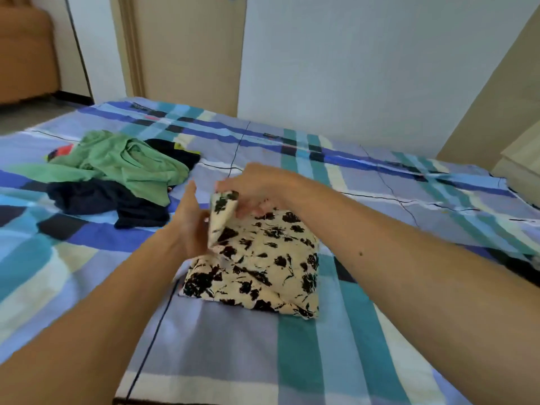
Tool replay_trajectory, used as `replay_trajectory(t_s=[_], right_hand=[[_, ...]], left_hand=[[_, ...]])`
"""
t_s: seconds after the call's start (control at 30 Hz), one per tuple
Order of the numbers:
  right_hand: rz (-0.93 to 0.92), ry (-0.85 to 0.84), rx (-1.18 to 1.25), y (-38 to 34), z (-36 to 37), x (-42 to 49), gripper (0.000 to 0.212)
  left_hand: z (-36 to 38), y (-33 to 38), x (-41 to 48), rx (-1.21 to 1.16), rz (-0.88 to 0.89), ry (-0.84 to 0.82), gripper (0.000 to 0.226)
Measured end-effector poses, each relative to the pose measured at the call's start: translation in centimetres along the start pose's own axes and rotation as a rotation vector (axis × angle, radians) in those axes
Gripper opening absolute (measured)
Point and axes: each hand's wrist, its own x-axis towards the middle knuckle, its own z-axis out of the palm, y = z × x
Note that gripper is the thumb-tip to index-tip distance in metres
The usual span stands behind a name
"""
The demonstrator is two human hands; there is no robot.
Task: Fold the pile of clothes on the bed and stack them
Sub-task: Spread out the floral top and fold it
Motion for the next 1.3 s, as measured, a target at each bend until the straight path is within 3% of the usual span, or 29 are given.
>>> replay_trajectory(t_s=[0.07,0.17,0.3,0.37,0.43,0.57,0.63,0.67,0.73,0.8,0.87,0.97,1.03,1.1,1.2,1.3], right_hand=[[0.067,-0.023,0.099,1.7,1.9,0.4,0.061],[0.066,0.193,0.085,6.1,2.1,0.4,0.057],[0.168,0.531,0.129,13.2,1.0,0.0,0.062],[0.316,0.502,0.31,16.0,1.2,-0.4,0.083],[0.404,0.356,0.602,17.5,1.9,-0.8,0.094],[0.367,0.204,0.743,18.2,2.9,-0.9,0.078],[0.354,0.218,0.765,18.5,2.7,-1.2,0.077],[0.345,0.224,0.779,18.6,2.4,-1.5,0.074],[0.332,0.218,0.786,19.5,1.5,-2.7,0.067],[0.325,0.211,0.789,20.7,0.7,-4.4,0.055],[0.328,0.225,0.794,22.5,0.3,-6.1,0.05],[0.347,0.249,0.802,25.0,0.8,-8.1,0.072],[0.353,0.277,0.791,25.5,1.1,-8.7,0.07],[0.357,0.3,0.781,25.1,0.9,-8.9,0.054],[0.356,0.301,0.729,24.3,0.3,-8.8,0.041],[0.349,0.308,0.646,22.8,-0.5,-8.7,0.043]], left_hand=[[-1.7,-0.2,0.5,0.068,-0.038,0.08,0.099],[-3.4,0.1,1.3,0.306,-0.077,0.209,0.082],[-3.5,0.3,1.5,0.646,0.017,0.351,0.028],[-3.4,-0.1,1.7,0.943,0.1,0.388,0.023],[-3.0,-0.3,1.6,1.234,0.111,0.325,0.024],[-1.7,0.1,0.1,1.651,0.016,0.193,0.027],[-0.6,-0.1,-0.7,1.796,0.056,0.264,0.043],[0.2,-0.5,-1.0,1.862,0.168,0.34,0.049],[2.8,-1.4,-1.6,1.839,0.574,0.409,0.056],[5.7,-3.3,-2.0,1.618,0.893,0.252,0.053],[7.5,-7.1,-1.6,1.511,0.82,0.055,0.062],[7.4,-15.1,-0.5,1.641,0.422,-0.073,0.089],[7.0,-17.8,-0.1,1.634,0.459,-0.007,0.091],[7.5,-17.7,-0.7,1.53,0.614,0.138,0.087],[8.1,-17.0,-1.5,1.381,0.813,0.275,0.064],[8.1,-16.9,-1.6,1.225,0.524,0.111,0.057]])
